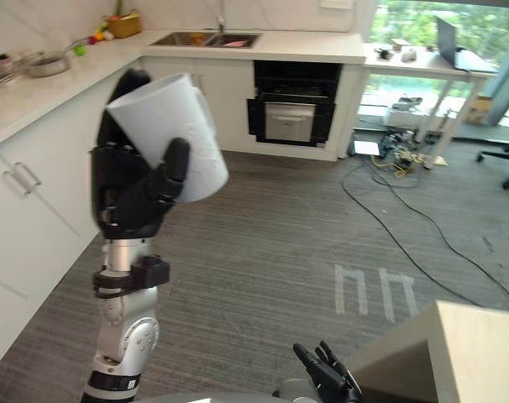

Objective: Walk over to the sink, pick up the cup, carry it to the dishwasher, place the cup inside the dishwasher, then close the dishwasher door

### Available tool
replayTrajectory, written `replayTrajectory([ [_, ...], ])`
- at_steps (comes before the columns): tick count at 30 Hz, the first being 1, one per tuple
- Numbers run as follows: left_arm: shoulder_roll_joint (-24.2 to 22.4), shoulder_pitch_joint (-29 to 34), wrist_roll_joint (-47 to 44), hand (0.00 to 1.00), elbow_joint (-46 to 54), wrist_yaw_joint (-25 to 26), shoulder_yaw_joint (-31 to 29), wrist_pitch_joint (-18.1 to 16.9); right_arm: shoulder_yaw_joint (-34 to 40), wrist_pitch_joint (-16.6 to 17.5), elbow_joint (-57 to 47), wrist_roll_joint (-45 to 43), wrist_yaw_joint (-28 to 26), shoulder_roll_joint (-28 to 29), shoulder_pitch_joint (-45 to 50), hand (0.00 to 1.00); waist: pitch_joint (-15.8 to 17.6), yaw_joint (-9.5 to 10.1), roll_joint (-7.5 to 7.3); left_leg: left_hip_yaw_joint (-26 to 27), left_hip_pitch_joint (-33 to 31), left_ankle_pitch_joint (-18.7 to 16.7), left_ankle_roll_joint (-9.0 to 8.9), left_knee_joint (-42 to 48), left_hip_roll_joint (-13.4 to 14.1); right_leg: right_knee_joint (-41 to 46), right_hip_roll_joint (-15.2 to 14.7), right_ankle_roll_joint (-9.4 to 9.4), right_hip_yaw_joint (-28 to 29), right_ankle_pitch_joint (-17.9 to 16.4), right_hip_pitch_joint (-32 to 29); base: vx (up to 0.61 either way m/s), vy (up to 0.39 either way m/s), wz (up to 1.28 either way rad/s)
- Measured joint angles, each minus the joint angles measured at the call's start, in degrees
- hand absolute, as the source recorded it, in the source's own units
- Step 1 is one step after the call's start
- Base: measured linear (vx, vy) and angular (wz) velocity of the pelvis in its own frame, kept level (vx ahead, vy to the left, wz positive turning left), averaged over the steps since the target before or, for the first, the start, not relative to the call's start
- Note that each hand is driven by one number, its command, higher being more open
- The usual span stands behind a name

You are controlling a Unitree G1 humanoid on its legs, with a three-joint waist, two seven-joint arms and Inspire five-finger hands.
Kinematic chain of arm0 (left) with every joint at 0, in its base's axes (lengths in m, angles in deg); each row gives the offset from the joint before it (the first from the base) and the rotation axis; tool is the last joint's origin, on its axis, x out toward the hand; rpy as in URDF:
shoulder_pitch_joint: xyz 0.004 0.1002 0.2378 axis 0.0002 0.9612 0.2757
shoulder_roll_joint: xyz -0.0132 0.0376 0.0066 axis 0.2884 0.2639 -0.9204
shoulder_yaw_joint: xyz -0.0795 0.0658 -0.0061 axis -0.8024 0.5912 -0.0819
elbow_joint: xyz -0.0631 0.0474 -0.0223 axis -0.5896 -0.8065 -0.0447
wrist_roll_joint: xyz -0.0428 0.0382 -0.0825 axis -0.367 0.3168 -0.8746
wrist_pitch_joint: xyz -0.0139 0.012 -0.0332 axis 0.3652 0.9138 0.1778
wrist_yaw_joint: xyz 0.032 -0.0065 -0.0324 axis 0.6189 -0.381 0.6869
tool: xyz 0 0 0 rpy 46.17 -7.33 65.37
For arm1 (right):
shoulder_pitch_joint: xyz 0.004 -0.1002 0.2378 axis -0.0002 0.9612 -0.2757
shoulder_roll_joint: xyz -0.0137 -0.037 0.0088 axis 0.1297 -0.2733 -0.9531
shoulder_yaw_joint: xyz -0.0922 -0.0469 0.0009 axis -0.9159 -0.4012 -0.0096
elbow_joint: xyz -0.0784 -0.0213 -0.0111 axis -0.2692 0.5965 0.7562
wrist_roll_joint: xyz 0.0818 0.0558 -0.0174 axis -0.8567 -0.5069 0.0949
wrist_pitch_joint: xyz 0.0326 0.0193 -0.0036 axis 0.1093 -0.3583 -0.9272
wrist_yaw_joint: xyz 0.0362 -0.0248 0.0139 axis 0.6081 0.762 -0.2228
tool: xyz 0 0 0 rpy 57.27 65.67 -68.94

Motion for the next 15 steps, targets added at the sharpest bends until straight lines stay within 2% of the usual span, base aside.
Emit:
replayTrajectory([
  [1, 0.34, 0.28, 0.17, 0.0, -0.35, -0.8, 0.2, 0.16, -0.59, -0.24, 0.43, -0.06, -0.03, -0.28, 0.15, 1.0, -0.51, 0.15, -0.64, -1.63, 0.01, -1.5, -0.76, 1.65, -0.18, 0.1, -1.39, -1.68, -2.23, 5.42, 0.24, 0.39, -0.314, 1.04],
  [2, -0.41, 1.0, 0.61, 0.0, -1.19, -1.39, 0.56, 0.49, -0.53, -0.87, 1.52, -0.14, 0.02, -1.31, -0.41, 1.0, -1.06, 0.41, 0.92, -2.63, -0.1, -2.6, -1.56, 3.09, 1.53, 1.01, -0.49, -2.15, -4.3, 4.21, 1.07, 0.34, -0.231, 0.94],
  [3, -0.62, 1.01, 0.73, 0.0, -1.75, -1.58, 1.34, 1.47, -0.55, -1.89, 2.01, -0.16, 0.15, -2.03, -0.71, 1.0, -1.39, 0.72, 1.42, -2.37, -0.12, -1.95, -1.78, 3.47, 2.65, 0.18, -0.34, -3.23, -6.79, 3.06, 2.52, 0.43, -0.3, 0.93],
  [5, -1.01, 1.0, 0.61, 0.0, -1.84, -2.57, 1.47, 1.79, -0.54, -3.28, 2.49, -0.14, 0.56, -2.4, -1.43, 1.0, -1.36, 1.58, 1.37, -2.32, 0.84, -0.05, -1.84, 1.71, 3.96, -0.38, 0.12, -4.49, -8.83, 2.07, 3.83, 0.26, -0.186, 0.57],
  [6, 1.01, -0.14, -0.57, 0.0, -1.09, -5.95, 0.91, 2.19, -0.33, -2.35, -0.68, -4.61, 1.26, 0.99, 0.21, 1.0, -4.15, 1.42, -2.18, 3.07, -1.59, -0.41, -1.45, 0.12, 3.08, -11.02, -0.78, -2.43, -8.34, 9.57, 6.02, 0.0, 0.0, 0.08],
  [10, 1.0, -0.15, -0.58, 0.0, -1.09, -5.95, 0.92, 2.19, -0.29, -2.34, -0.71, -4.61, 1.26, 1.04, 0.66, 1.0, -4.15, 1.16, -2.17, 3.3, -1.45, -0.41, -1.45, 0.12, 3.05, -11.1, -0.7, -2.38, -8.14, 9.61, 5.94, 0.0, 0.0, -0.04],
  [12, 0.95, -0.25, -0.69, 0.0, -1.09, -5.66, 0.72, 2.13, -0.3, -2.22, -1.2, -4.6, 1.26, 1.2, 1.07, 1.0, -4.15, 1.21, -2.14, 5.14, -0.85, -0.42, -1.46, -0.1, 3.15, -11.04, -0.26, -2.33, -6.72, 9.78, 5.48, 0.0, 0.004, -0.4],
  [15, 0.63, -2.08, -0.75, 0.0, -1.86, -3.59, 0.44, 2.11, 1.27, -0.87, -2.23, -4.63, 1.25, 2.84, 1.6, 1.0, -4.1, -0.52, -2.1, 9.07, -0.31, 0.0, -2.09, -0.83, 3.2, -10.93, -0.95, -2.44, -7.73, 10.0, 4.78, -0.03, 0.032, -0.36],
])
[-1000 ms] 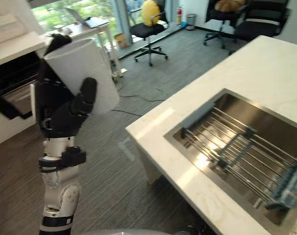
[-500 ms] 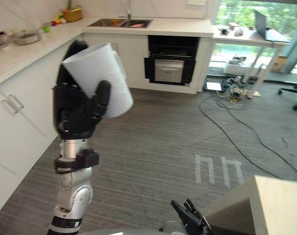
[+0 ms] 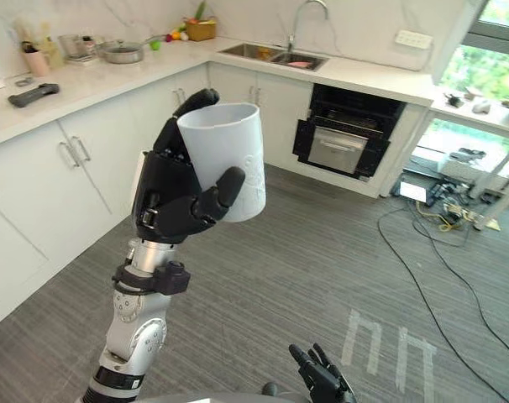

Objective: Walk over to the sink, pick up the cup, carry it to the dishwasher, place the cup inside the dishwasher, then close the dishwasher door

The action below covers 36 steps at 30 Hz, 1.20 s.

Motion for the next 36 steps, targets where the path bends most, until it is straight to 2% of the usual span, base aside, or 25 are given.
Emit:
replayTrajectory([
  [2, -1.07, -1.06, 0.01, 0.0, -0.8, 1.4, 0.04, -0.01, 0.14, 1.22, 0.06, 0.01, 0.0, 0.7, 0.3, 1.0, -0.02, -2.16, -0.03, 5.84, 1.16, 0.89, -0.62, -0.62, 0.14, -0.04, -1.18, 0.11, -1.95, -0.06, 0.78, -0.04, 0.045, 0.01],
  [3, -1.57, -1.29, 0.01, 0.0, -0.85, 1.91, 0.03, -0.02, 0.14, 1.4, 0.07, 0.01, 0.0, 0.77, 0.36, 1.0, 0.03, -2.56, -0.05, 6.96, 1.52, 1.19, -0.62, -1.12, 0.17, -0.2, -1.43, 0.26, -2.41, -0.35, 1.06, -0.06, 0.028, 0.15],
  [5, -3.31, -1.46, 0.0, 0.0, -0.86, 4.21, -0.6, -0.99, 0.13, 2.4, 0.18, 0.32, -0.04, 0.77, 0.9, 1.0, 0.08, -2.58, -0.12, 11.03, 3.78, 2.02, -0.81, -3.06, 0.36, -0.38, -2.65, 0.09, -5.62, -1.1, 2.3, -0.06, 0.02, 0.0],
  [7, -3.47, -1.49, 0.01, 0.0, -0.87, 5.87, -1.95, -2.24, -0.03, 3.64, 0.83, 0.77, -0.09, 0.81, 0.92, 1.0, 0.16, -1.98, -0.5, 13.78, 4.82, 2.07, -1.06, -4.04, 0.8, -0.33, -2.99, 0.21, -6.07, -0.99, 3.54, -0.05, 0.013, -0.01],
  [8, -3.42, -1.6, 0.02, 0.0, -0.88, 7.01, -2.99, -2.74, -0.2, 4.6, 1.47, 1.29, -0.12, 0.77, 0.68, 1.0, 0.32, -2.08, -0.87, 17.11, 5.45, 2.13, -1.54, -4.14, 1.66, -0.05, -3.42, 0.83, -6.68, -0.59, 4.23, -0.06, 0.005, 0.34],
  [11, -4.25, -1.0, 0.1, 0.0, -0.87, 10.03, -6.53, -4.14, -2.25, 6.7, 2.0, 2.64, -0.18, -0.12, 1.02, 1.0, 0.41, -0.98, -1.05, 16.36, 5.66, 2.83, -1.06, -4.03, 1.08, 1.0, -5.12, 1.32, -8.02, -0.77, 4.95, -0.05, 0.028, 0.35],
  [14, -4.31, 0.28, 0.06, 0.0, -0.7, 12.51, -11.13, -5.91, -3.63, 6.87, 2.11, 3.0, -0.17, -0.54, 1.34, 1.0, 0.51, 0.27, -1.5, 15.18, 5.18, 2.67, -0.97, -3.8, 1.07, 1.03, -5.34, 1.48, -8.67, -1.07, 5.07, -0.01, 0.001, 0.2],
  [17, -4.61, 4.37, 0.05, 0.0, 0.51, 14.42, -14.64, -6.83, -5.04, 6.58, 2.1, 2.99, -0.19, -1.33, 1.13, 1.0, 0.95, 0.71, -1.39, 13.02, 3.82, 0.82, -1.75, -0.25, 2.84, 3.67, -4.99, 1.44, -10.47, -3.97, 5.14, 0.08, -0.071, 0.33],
  [18, -4.6, 6.07, 0.04, 0.0, 1.48, 14.62, -14.87, -6.85, -5.81, 6.3, 2.09, 3.02, -0.17, -1.74, 1.07, 1.0, 0.97, 0.85, -1.3, 12.81, 4.06, -0.19, -2.73, 1.04, 3.99, 5.45, -4.35, 1.21, -10.65, -5.91, 5.22, 0.13, -0.113, 0.07],
  [19, -4.57, 7.53, 0.03, 0.0, 2.9, 14.64, -15.29, -6.86, -6.03, 5.56, 2.09, 3.22, -0.17, -1.95, 0.77, 1.0, 1.15, 1.41, -1.28, 13.04, 3.3, -1.56, -4.39, 5.13, 5.3, 7.27, -3.75, 0.86, -10.67, -8.25, 5.15, 0.16, -0.151, 0.05],
  [20, -4.41, 8.18, 0.02, 0.0, 3.19, 14.65, -15.35, -6.9, -6.03, 5.07, 2.25, 3.48, -0.11, -1.89, 0.63, 1.0, 1.52, 1.75, -1.8, 12.99, -0.3, -2.05, -4.78, 13.92, 6.56, 8.43, -4.0, 0.19, -10.75, -9.71, 5.22, 0.12, -0.155, 0.03],
  [21, -4.53, 8.58, 0.02, 0.0, 3.29, 14.65, -15.3, -6.77, -6.1, 4.69, 2.17, 3.66, -0.17, -2.08, 0.65, 1.0, 1.71, 1.98, -1.84, 12.7, -3.59, -1.63, -4.3, 20.93, 7.88, 8.72, -4.14, 0.03, -10.8, -10.2, 5.42, 0.1, -0.179, 0.12],
  [22, -5.49, 9.15, 0.02, 0.0, 4.01, 14.63, -15.2, -6.58, -6.3, 4.26, 1.91, 3.76, -0.75, -3.09, 0.6, 1.0, 2.82, 2.31, -0.7, 11.76, -9.59, 1.65, -2.12, 34.12, 11.03, 8.77, -3.67, -0.39, -11.48, -11.03, 6.65, 0.12, -0.163, 0.18],
  [23, -6.7, 9.52, 0.02, 0.0, 4.51, 14.47, -15.19, -6.58, -6.37, 4.08, 1.57, 3.76, -1.06, -3.87, 0.51, 1.0, 4.28, 2.84, 0.11, 11.32, -13.83, 7.3, 0.56, 44.05, 13.98, 8.06, -3.15, -1.03, -12.03, -11.72, 8.89, 0.14, -0.129, 0.22],
  [24, -7.08, 9.65, 0.01, 0.0, 4.51, 14.36, -15.08, -6.57, -6.46, 4.03, 1.35, 3.76, -1.15, -4.3, 0.64, 1.0, 4.89, 3.01, 0.27, 11.0, -15.78, 10.11, 0.71, 47.75, 15.29, 7.4, -2.92, -1.18, -12.44, -11.93, 10.21, 0.16, -0.073, 0.32],
  [25, -7.17, 10.33, -0.01, 0.0, 4.44, 13.32, -15.07, -6.54, -6.53, 3.66, 1.34, 3.72, -1.2, -4.93, 0.6, 1.0, 5.46, 2.94, 1.22, 11.27, -18.72, 8.56, 0.8, 50.59, 16.34, 5.83, -2.94, -1.46, -13.45, -12.22, 12.25, 0.18, -0.054, 0.33],
  [26, -7.18, 10.85, -0.06, 0.0, 4.42, 11.97, -15.12, -6.55, -6.53, 3.09, 1.34, 3.72, -1.21, -5.37, 0.47, 1.0, 5.8, 3.05, 1.38, 13.08, -20.03, 6.29, 0.69, 49.36, 16.58, 4.38, -3.06, -1.49, -13.76, -12.22, 13.81, 0.24, -0.042, 0.38],
  [27, -7.19, 11.81, -0.07, 0.0, 4.42, 10.29, -15.07, -6.63, -6.49, 1.78, 1.64, 3.77, -1.49, -6.18, 0.05, 1.0, 6.45, 3.36, 1.63, 18.43, -20.31, 3.35, 0.12, 40.75, 15.67, 1.98, -3.53, -1.57, -14.03, -12.17, 15.95, 0.21, -0.01, 0.26],
  [28, -7.28, 12.21, -0.07, 0.0, 4.42, 9.81, -15.04, -6.62, -6.36, 1.42, 2.03, 3.82, -1.71, -6.39, -0.15, 1.0, 6.44, 3.38, 1.64, 20.2, -20.21, 3.33, -0.02, 35.34, 14.63, 1.25, -3.79, -1.56, -14.15, -12.18, 16.47, 0.29, 0.063, 0.24],
  [29, -7.53, 12.84, 0.0, 0.0, 4.46, 9.49, -14.74, -6.62, -5.18, 0.56, 3.07, 4.71, -2.45, -6.64, -0.99, 1.0, 6.5, 3.38, 1.78, 22.04, -19.84, 3.97, -0.81, 23.03, 11.5, 0.06, -4.42, -1.43, -14.43, -12.26, 17.59, 0.27, 0.093, 0.13],
  [31, -7.71, 13.6, 0.01, 0.0, 4.49, 9.54, -14.08, -6.58, -4.39, 0.01, 3.31, 5.91, -2.63, -6.72, -1.62, 1.0, 6.7, 3.61, 2.29, 21.87, -19.9, 6.96, -2.65, 10.41, 8.86, -1.06, -4.56, -0.73, -14.3, -12.68, 18.78, 0.27, 0.126, -0.04],
  [33, -8.06, 15.07, -0.05, 0.0, 4.35, 9.47, -13.68, -6.49, -4.55, 0.02, 3.25, 7.62, -2.57, -6.92, -1.49, 1.0, 6.83, 3.87, 2.48, 20.45, -20.3, 12.11, -3.55, 1.46, 8.75, -0.41, -4.68, 1.87, -12.97, -15.53, 21.29, 0.34, 0.197, -0.3],
  [34, -8.05, 15.44, -0.08, 0.0, 4.23, 9.45, -13.69, -6.51, -4.59, 0.01, 3.25, 7.82, -2.55, -6.84, -1.41, 1.0, 6.76, 4.14, 2.23, 19.99, -20.1, 14.63, -2.89, 2.16, 8.65, 0.17, -5.19, 2.47, -12.39, -16.62, 21.84, 0.5, 0.279, -0.46],
  [35, -7.9, 15.64, -1.73, 0.0, 3.85, 8.75, -13.4, -6.51, -4.49, -0.14, 3.3, 7.89, -2.49, -6.6, -1.33, 1.0, 6.13, 4.64, 1.21, 19.51, -19.87, 17.6, 0.13, 4.28, 7.01, 1.09, -6.83, 3.38, -10.8, -18.69, 22.35, 0.56, 0.292, -0.4],
  [36, -7.93, 15.61, -3.26, 0.0, 3.76, 7.42, -13.39, -6.5, -3.44, -0.72, 3.87, 7.94, -2.48, -6.08, -1.5, 1.0, 5.12, 4.59, 0.18, 18.44, -20.46, 15.2, 4.74, 8.28, 4.99, 1.14, -8.71, 3.67, -9.89, -20.35, 23.49, 0.58, 0.274, -0.25],
])
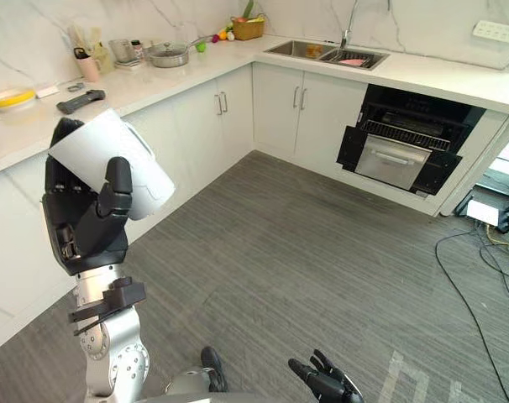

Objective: Walk over to the sink, pick up the cup, carry it to the dishwasher, place the cup inside the dishwasher, then close the dishwasher door

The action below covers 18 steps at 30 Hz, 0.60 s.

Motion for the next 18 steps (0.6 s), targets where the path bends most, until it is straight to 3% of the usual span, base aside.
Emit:
replayTrajectory([
  [1, -0.03, -0.01, -0.4, 0.0, -0.13, -0.61, 0.18, 0.03, 1.08, -0.2, 0.93, 0.0, -0.04, 0.63, 0.09, 1.0, -0.71, -0.31, -1.03, -0.02, -0.29, -2.02, 0.95, 1.57, -1.01, 0.9, -1.08, -0.15, 0.16, -0.57, 0.55, 0.55, 0.22, 0.25],
  [2, -0.01, -0.84, -1.41, 0.0, -1.67, -2.08, 0.67, 0.07, 4.76, -0.52, 2.48, -0.04, -0.06, 1.71, -0.16, 1.0, -1.31, -1.31, -1.72, -0.75, -0.14, -5.36, 1.51, 4.18, -2.85, 7.19, -3.42, 0.78, 1.14, -0.19, -0.61, 0.47, 0.185, 0.44],
  [3, 0.16, -1.54, -1.63, 0.0, -3.18, -3.03, 1.01, 0.47, 6.82, -0.48, 3.19, -0.03, -0.23, 2.1, -0.13, 1.0, -1.63, -1.35, -1.9, -0.97, 0.73, -6.55, 1.52, 4.54, -3.7, 11.18, -4.41, 2.05, 2.1, 0.51, -1.54, 0.6, 0.27, 0.52],
  [4, 0.55, -2.75, -2.63, 0.0, -5.06, -4.31, 1.88, 1.9, 9.48, -0.53, 4.74, 0.13, -0.79, 2.28, -0.47, 1.0, -1.82, -1.23, -2.36, -1.24, 3.51, -8.48, 1.74, 4.87, -5.21, 19.74, -6.32, 6.21, 3.54, 3.12, -3.06, 0.57, 0.261, 0.3],
  [5, 1.27, -3.12, -3.39, 0.0, -5.25, -5.29, 2.88, 2.76, 11.59, -0.43, 6.11, 0.43, -1.62, 2.52, -0.99, 1.0, -2.2, -1.3, -3.1, -1.38, 6.34, -10.51, 1.74, 4.41, -6.48, 28.99, -8.23, 9.36, 4.78, 7.98, -5.98, 0.55, 0.234, 0.21],
  [6, 1.75, -3.21, -3.52, 0.0, -5.25, -5.5, 3.88, 2.86, 12.82, -0.2, 6.23, 0.8, -1.99, 2.98, -1.06, 1.0, -2.36, -1.26, -3.36, -1.56, 7.96, -11.37, 1.64, 3.63, -7.12, 33.72, -9.0, 10.02, 5.59, 12.0, -8.03, 0.51, 0.174, 0.14],
  [7, 2.77, -3.37, -3.51, 0.0, -5.01, -5.67, 6.48, 3.08, 14.32, 0.9, 5.67, 0.78, -2.64, 3.92, -0.9, 1.0, -2.34, -1.68, -3.34, -2.25, 11.38, -12.8, 1.89, 1.53, -7.87, 44.32, -10.26, 9.09, 6.56, 16.75, -12.69, 0.48, 0.117, 0.18],
  [8, 3.35, -3.77, -3.4, 0.0, -5.05, -5.72, 9.96, 3.32, 14.32, 1.45, 3.62, 0.73, -3.32, 4.37, -0.75, 1.0, -2.24, -2.39, -3.48, -2.99, 15.14, -13.54, 1.46, -0.58, -7.94, 52.85, -9.92, 8.18, 6.63, 16.19, -17.18, 0.47, 0.093, 0.22],
  [9, 3.62, -4.07, -3.24, 0.0, -5.23, -5.73, 12.03, 3.42, 13.95, 1.44, 2.76, 0.74, -3.54, 4.44, -0.57, 1.0, -2.23, -2.65, -3.38, -3.4, 17.11, -13.68, 1.21, -2.07, -7.81, 55.28, -9.28, 7.27, 6.32, 15.57, -19.02, 0.53, 0.047, 0.28],
  [10, 4.32, -5.52, -2.27, 0.0, -6.12, -6.28, 17.14, 3.71, 12.66, 1.41, 1.39, 0.7, -3.89, 4.79, -0.24, 1.0, -2.22, -2.86, -3.13, -4.01, 21.08, -13.64, -0.34, -4.98, -6.85, 56.4, -6.97, 4.93, 4.96, 13.0, -23.73, 0.44, 0.01, 0.25],
  [12, 4.53, -7.58, -2.26, 0.0, -7.01, -7.27, 21.09, 4.22, 12.43, 1.48, -0.6, 0.57, -4.01, 5.71, -0.01, 1.0, -2.15, -3.09, -3.05, -4.66, 24.12, -13.75, -1.45, -7.21, -5.56, 51.76, -5.28, 3.89, 1.75, 9.81, -27.83, 0.42, -0.047, 0.3],
  [13, 4.47, -9.77, -2.31, 0.0, -8.42, -7.93, 23.15, 4.61, 12.5, 1.6, -1.35, 0.2, -3.96, 6.46, -0.01, 1.0, -2.1, -3.87, -2.89, -5.53, 25.9, -13.8, -2.57, -8.37, -4.22, 42.55, -4.17, 3.05, -1.54, 8.26, -29.07, 0.5, -0.142, 0.52],
  [14, 4.23, -12.28, -2.38, 0.0, -9.87, -8.28, 24.17, 5.48, 13.08, 1.71, -1.77, 0.07, -3.7, 7.31, -0.11, 1.0, -1.78, -4.47, -2.42, -6.6, 27.07, -14.53, -4.04, -8.24, -2.34, 29.76, -2.42, 2.5, -3.53, 8.5, -28.9, 0.5, -0.172, 0.51],
  [15, 3.86, -13.4, -2.38, 0.0, -10.78, -8.51, 24.3, 5.69, 13.65, 1.75, -1.89, 0.06, -3.67, 7.58, -0.16, 1.0, -1.46, -4.43, -1.92, -6.77, 27.8, -15.1, -4.97, -8.01, -1.23, 23.34, -1.13, 1.87, -3.42, 9.29, -28.6, 0.61, -0.278, 0.38],
  [16, 3.18, -14.46, -2.56, 0.0, -11.79, -8.7, 24.04, 6.15, 14.16, 1.77, -1.94, 0.03, -3.66, 7.92, -0.24, 1.0, -0.96, -4.41, -1.14, -6.78, 29.48, -16.54, -7.32, -7.3, 0.72, 11.4, 1.39, 0.33, -1.16, 13.11, -27.56, 0.51, -0.255, 0.19],
  [17, 2.81, -14.49, -3.01, 0.0, -12.31, -8.69, 23.65, 6.15, 13.77, 1.76, -1.87, 0.03, -3.59, 7.98, -0.07, 1.0, -0.87, -4.36, -1.11, -6.64, 30.76, -17.83, -9.24, -6.48, 1.72, 5.19, 2.47, -0.44, 1.93, 17.91, -26.93, 0.63, -0.33, 0.28],
  [18, 2.75, -14.04, -3.29, 0.0, -12.44, -8.73, 23.38, 6.18, 12.05, 1.75, -1.84, 0.09, -3.38, 8.06, 0.38, 1.0, -0.7, -4.4, -2.44, -6.56, 32.83, -20.32, -11.61, -5.09, 1.99, 3.0, 1.86, -2.29, 4.5, 27.31, -26.26, 0.44, -0.249, 0.32],
])
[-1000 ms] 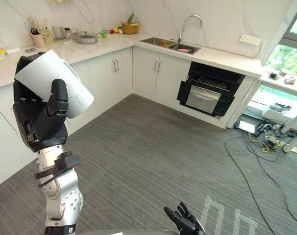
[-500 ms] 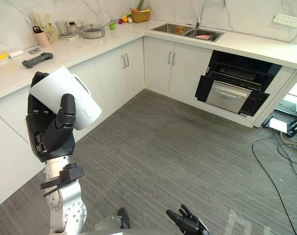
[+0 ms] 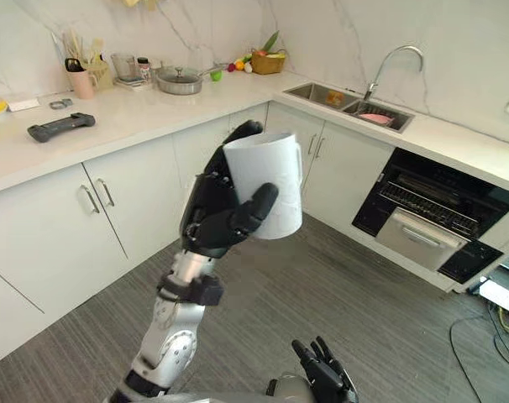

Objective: Walk over to the sink, pick up the cup, carry it to the dishwasher, place the cup inside the dishwasher, then close the dishwasher door

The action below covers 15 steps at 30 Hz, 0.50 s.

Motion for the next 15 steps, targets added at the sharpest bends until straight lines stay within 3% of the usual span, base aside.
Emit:
replayTrajectory([
  [1, -0.03, 0.33, -0.1, 0.0, -0.27, -0.19, -0.03, -0.12, -0.92, 0.01, 0.09, -0.01, 0.14, -0.38, 0.27, 1.0, -0.05, -0.02, -0.82, 0.02, 1.09, -1.56, -0.97, 0.7, 0.04, 0.6, -0.96, 1.64, 0.66, -0.58, 0.58, 0.54, -0.344, 0.19],
  [2, -1.72, 2.48, -0.35, 0.0, -1.65, -0.43, -0.1, 0.24, -1.96, -0.71, 0.66, 0.12, 0.86, -3.24, -1.01, 1.0, 0.63, 0.32, 3.56, 0.88, 2.49, -3.01, -2.69, 2.18, 4.92, 3.46, 3.35, 1.39, -0.53, -3.95, 0.99, 0.56, -0.371, 0.03],
  [3, -1.66, 3.99, -0.43, 0.0, -2.36, -0.58, 0.11, 1.04, -3.58, -1.62, 0.67, 0.17, 1.33, -4.6, -1.91, 1.0, 0.86, 0.51, 4.88, 2.27, 2.28, -1.21, -2.96, 3.82, 6.58, 5.83, 4.39, 0.48, -1.2, -7.62, 0.33, 0.51, -0.366, -0.08],
  [4, -1.55, 4.75, -0.54, 0.0, -2.41, -0.58, 0.19, 1.64, -4.56, -1.87, 0.7, 0.21, 1.48, -4.97, -2.28, 1.0, 1.08, 0.47, 4.69, 2.52, 2.18, 0.23, -3.14, 4.53, 7.02, 7.1, 4.52, 0.52, -1.65, -9.5, 0.07, 0.37, -0.29, 0.0],
  [6, -1.52, 6.89, -0.58, 0.0, -2.4, -0.47, 1.06, 2.15, -7.82, -3.28, 0.07, -0.01, 3.08, -5.39, -3.21, 1.0, 1.99, 0.48, 3.35, 2.11, 2.06, 4.85, -2.83, 8.62, 8.89, 12.5, 5.29, -1.33, -2.07, -14.79, -0.24, 0.28, -0.315, -0.06],
  [7, -1.52, 7.52, -0.43, 0.0, -2.39, -0.25, 1.58, 2.14, -9.19, -4.34, -0.84, -0.11, 3.96, -5.82, -3.27, 1.0, 1.91, 0.38, 3.54, 1.45, 1.48, 6.12, -1.96, 11.99, 10.51, 14.07, 6.49, -2.2, -2.38, -16.94, -0.15, 0.34, -0.392, -0.23],
  [8, -1.38, 8.17, 0.37, 0.0, -2.0, 0.25, 1.76, 2.1, -9.57, -6.31, -1.58, -0.26, 4.62, -6.19, -3.34, 1.0, 1.92, 0.53, 4.07, -0.11, -0.83, 8.52, 1.43, 19.01, 13.04, 15.31, 8.54, -3.46, -2.45, -19.28, 0.69, 0.33, -0.375, -0.45],
  [9, -1.31, 9.13, 1.03, 0.0, -1.21, 1.41, 1.58, 2.05, -9.59, -7.66, -2.11, -0.52, 4.99, -6.19, -3.09, 1.0, 2.24, 1.18, 4.65, -3.03, -5.41, 14.68, 9.05, 29.07, 15.23, 15.16, 10.82, -4.89, -2.21, -21.12, 2.27, 0.3, -0.304, -0.57],
  [10, -1.15, 9.92, 1.08, 0.0, -0.48, 2.56, 1.27, 2.01, -9.81, -8.25, -2.66, -0.47, 5.05, -6.11, -2.69, 1.0, 2.29, 1.69, 4.28, -6.15, -8.51, 19.14, 12.59, 34.39, 15.65, 14.15, 11.76, -5.44, -1.48, -21.52, 3.41, 0.33, -0.251, -0.77],
  [11, -0.95, 11.29, 2.24, 0.0, 0.03, 4.65, 0.65, 1.31, -10.8, -9.46, -3.02, -0.16, 4.78, -7.1, -2.35, 1.0, 2.62, 2.32, 4.91, -14.27, -16.34, 17.28, 8.09, 46.22, 12.33, 11.86, 13.48, -6.44, 0.2, -21.68, 5.51, 0.28, -0.155, -0.66],
  [12, -0.71, 11.83, 3.27, 0.0, -0.15, 6.16, 0.38, 0.77, -10.95, -9.52, -2.39, 0.07, 4.68, -7.55, -2.36, 1.0, 2.81, 2.44, 5.13, -16.24, -19.72, 14.86, 6.88, 50.59, 9.7, 10.12, 13.95, -7.3, 0.76, -21.33, 7.13, 0.34, -0.142, -0.7],
  [13, 0.06, 12.74, 4.57, 0.0, -1.25, 8.75, -0.79, 0.04, -10.77, -9.45, 0.03, 0.15, 4.49, -8.39, -2.27, 1.0, 3.23, 2.53, 5.04, -17.31, -24.44, 10.36, 6.1, 53.95, 4.88, 5.87, 14.42, -7.72, 1.74, -20.81, 11.0, 0.36, -0.119, -0.56],
  [14, 1.15, 13.39, 5.18, 0.0, -2.53, 10.84, -2.42, -0.78, -10.76, -9.27, 1.69, 0.78, 4.21, -8.86, -2.14, 1.0, 3.56, 3.09, 4.87, -14.67, -27.09, 7.29, 5.9, 52.15, 2.31, 1.78, 14.53, -7.48, 1.67, -20.04, 15.5, 0.37, -0.107, -0.57],
  [15, 1.51, 13.96, 5.16, 0.0, -2.77, 11.61, -3.65, -1.11, -10.83, -9.26, 1.94, 1.49, 3.89, -9.12, -1.71, 1.0, 3.6, 3.47, 4.8, -12.32, -28.03, 6.28, 6.04, 50.23, 2.15, 0.34, 14.74, -7.06, 1.75, -19.77, 17.37, 0.43, -0.103, -0.49],
])
